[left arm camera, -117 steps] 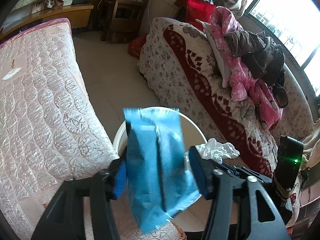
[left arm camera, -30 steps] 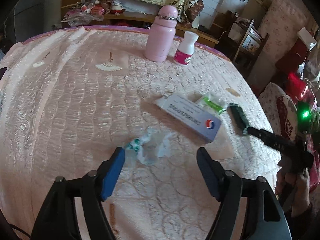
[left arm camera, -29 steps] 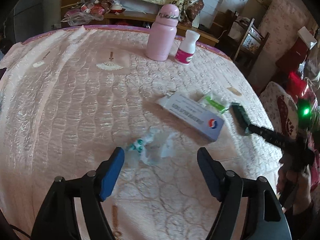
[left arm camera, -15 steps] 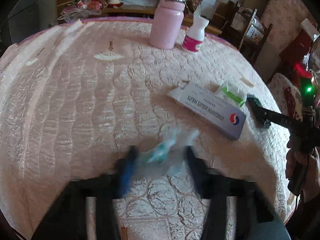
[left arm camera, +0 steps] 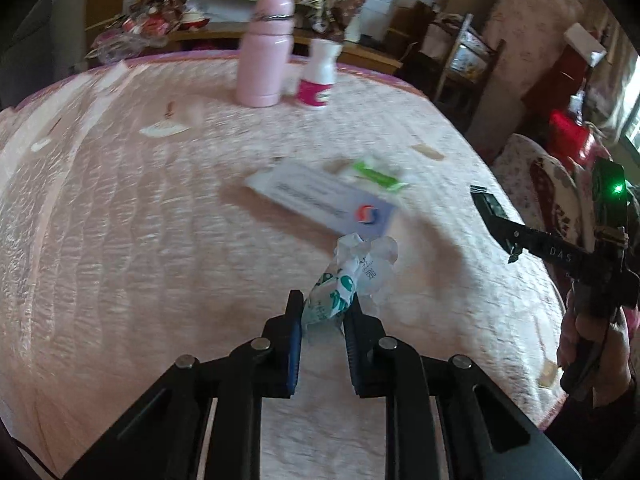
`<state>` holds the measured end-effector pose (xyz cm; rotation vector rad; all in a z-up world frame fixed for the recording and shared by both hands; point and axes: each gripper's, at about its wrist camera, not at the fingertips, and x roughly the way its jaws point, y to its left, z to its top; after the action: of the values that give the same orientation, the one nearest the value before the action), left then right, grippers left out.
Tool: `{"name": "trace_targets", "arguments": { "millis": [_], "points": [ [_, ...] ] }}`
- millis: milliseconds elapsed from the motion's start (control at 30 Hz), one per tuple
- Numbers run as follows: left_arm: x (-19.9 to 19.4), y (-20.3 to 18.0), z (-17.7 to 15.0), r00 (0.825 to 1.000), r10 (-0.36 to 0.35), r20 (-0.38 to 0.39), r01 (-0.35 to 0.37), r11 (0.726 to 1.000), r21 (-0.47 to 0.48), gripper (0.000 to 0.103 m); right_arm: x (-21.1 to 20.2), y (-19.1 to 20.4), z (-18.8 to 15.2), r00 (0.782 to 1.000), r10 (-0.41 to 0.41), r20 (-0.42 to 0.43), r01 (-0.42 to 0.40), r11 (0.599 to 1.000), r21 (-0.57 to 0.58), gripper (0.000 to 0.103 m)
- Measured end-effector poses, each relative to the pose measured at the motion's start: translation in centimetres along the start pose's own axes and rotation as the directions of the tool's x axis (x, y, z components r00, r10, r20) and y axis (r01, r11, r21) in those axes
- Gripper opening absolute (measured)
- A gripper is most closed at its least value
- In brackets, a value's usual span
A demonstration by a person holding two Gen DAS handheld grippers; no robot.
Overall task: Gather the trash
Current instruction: 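Grasp the clear plastic wrapper with the left tool while the right tool grasps the green snack bar, then carry the clear wrapper and green snack bar over the white bucket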
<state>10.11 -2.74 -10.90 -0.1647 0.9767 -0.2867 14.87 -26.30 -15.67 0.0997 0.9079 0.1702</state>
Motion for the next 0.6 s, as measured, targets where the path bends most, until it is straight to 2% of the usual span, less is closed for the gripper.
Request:
{"name": "trace_targets", "arguments": {
  "millis": [300,600],
  "points": [
    [0.2,-6.5,-1.0,0.998,-0.061,-0.009,0.062,0.996,0.066,0.02,-4.7,-1.5,-3.4,0.999,-0.021,0.028,0.021,1.0,0.016,0.035],
    [0.9,-12.2,-1.6,0.997,-0.077,-0.011,0.078,0.989,0.127,0.02,-8.3,-4.6,-6.2,0.996,-0.062,0.056,0.058,0.996,0.065,0.035]
  ]
}}
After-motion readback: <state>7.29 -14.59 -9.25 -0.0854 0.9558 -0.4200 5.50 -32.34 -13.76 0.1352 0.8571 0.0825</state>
